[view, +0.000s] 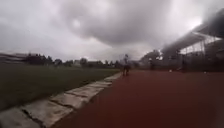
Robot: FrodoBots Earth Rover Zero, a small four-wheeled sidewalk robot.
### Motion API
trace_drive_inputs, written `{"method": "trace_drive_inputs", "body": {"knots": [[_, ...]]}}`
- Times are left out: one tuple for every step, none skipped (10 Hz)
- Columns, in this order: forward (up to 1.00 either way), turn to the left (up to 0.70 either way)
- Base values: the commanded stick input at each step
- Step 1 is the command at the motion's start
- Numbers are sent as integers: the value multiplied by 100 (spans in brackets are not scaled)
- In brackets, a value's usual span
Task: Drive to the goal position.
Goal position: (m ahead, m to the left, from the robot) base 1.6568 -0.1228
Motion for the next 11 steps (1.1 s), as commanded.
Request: {"method": "trace_drive_inputs", "body": {"knots": [[50,2],[50,1],[50,0],[50,-1],[50,-3],[50,-4],[50,-6],[50,-5],[50,-3],[50,-1],[50,0]]}}
